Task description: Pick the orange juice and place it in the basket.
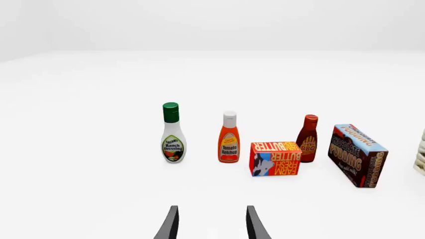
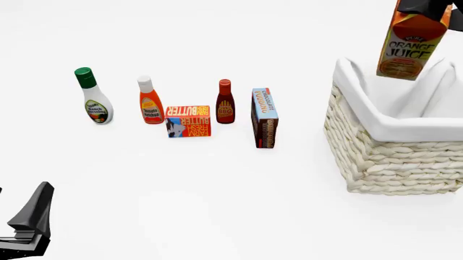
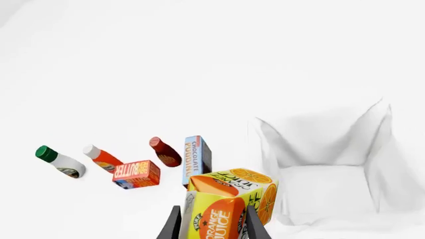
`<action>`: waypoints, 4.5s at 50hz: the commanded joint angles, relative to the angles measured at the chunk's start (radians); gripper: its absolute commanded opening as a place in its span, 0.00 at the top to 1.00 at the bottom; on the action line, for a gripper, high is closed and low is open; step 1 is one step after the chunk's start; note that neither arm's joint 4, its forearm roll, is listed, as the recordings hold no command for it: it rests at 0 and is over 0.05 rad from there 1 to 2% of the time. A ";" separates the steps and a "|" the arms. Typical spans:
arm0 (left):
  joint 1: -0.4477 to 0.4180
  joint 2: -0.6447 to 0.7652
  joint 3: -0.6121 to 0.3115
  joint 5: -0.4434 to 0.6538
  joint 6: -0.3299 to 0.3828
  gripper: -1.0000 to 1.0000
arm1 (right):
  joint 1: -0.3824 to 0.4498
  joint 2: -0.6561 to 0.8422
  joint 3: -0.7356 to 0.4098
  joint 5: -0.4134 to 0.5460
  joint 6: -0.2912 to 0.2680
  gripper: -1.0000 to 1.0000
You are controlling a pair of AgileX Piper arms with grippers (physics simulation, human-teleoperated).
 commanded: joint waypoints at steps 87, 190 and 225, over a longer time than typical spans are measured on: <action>0.000 0.000 0.000 0.000 0.000 0.00 | -0.344 0.488 -0.089 -0.432 0.036 1.00; 0.000 0.000 0.000 0.000 0.000 0.00 | -0.380 0.620 0.194 -0.536 0.028 1.00; 0.000 0.000 0.000 0.000 0.000 0.00 | -0.350 0.552 0.217 -0.554 0.073 0.00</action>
